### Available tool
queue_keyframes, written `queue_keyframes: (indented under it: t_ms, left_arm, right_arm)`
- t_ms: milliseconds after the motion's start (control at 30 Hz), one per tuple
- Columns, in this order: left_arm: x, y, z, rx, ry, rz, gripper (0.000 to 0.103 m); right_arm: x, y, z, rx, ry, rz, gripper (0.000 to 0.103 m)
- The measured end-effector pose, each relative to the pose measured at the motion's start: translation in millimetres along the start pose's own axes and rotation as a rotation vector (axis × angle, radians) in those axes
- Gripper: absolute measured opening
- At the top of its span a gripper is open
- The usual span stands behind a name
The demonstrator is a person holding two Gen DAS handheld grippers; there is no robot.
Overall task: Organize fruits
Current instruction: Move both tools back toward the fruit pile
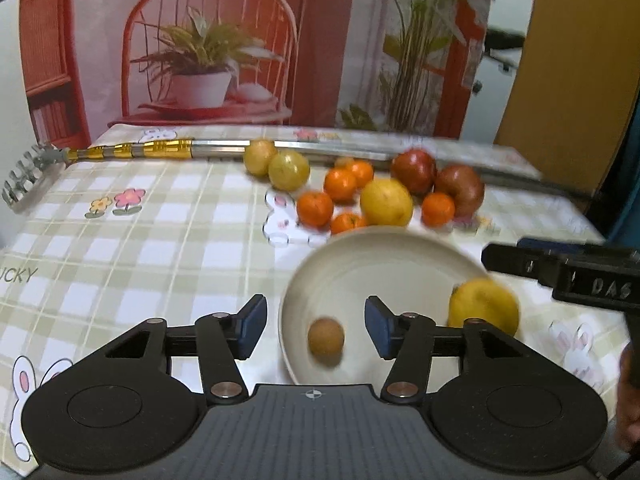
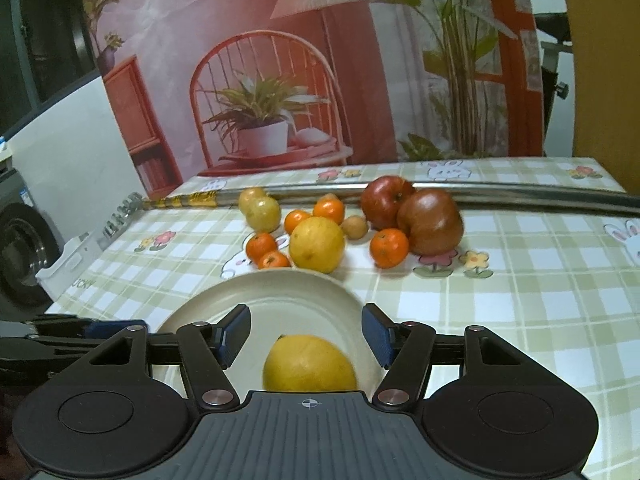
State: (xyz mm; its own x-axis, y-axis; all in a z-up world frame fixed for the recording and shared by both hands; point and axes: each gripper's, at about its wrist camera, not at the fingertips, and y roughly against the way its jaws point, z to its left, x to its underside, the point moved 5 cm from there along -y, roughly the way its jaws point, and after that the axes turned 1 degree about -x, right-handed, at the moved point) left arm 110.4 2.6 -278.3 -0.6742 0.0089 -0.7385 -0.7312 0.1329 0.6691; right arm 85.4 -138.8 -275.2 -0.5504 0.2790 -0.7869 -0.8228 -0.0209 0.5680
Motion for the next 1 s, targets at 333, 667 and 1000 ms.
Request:
queue_keyframes:
  t_ms: [333, 667, 1000]
  left_arm:
    - [-43.9, 9.1, 44.6, -0.033, 0.103, -0.034, 0.056]
    - [-84.2, -12.5, 54.8, 0.022, 0.146, 0.026, 0.056]
    - [-83.9, -100.4, 28.0, 0.139, 0.176, 0.163, 0.054]
  right_arm:
    - [-43.1, 14.2, -16.4, 0.080, 0.062, -0.076, 0.058]
    - [-80.2, 13.4, -43.5, 0.148, 0.076, -0.121, 0.059]
    - [-78.0, -11.8, -63.9, 0.152, 0.046, -0.080, 0.059]
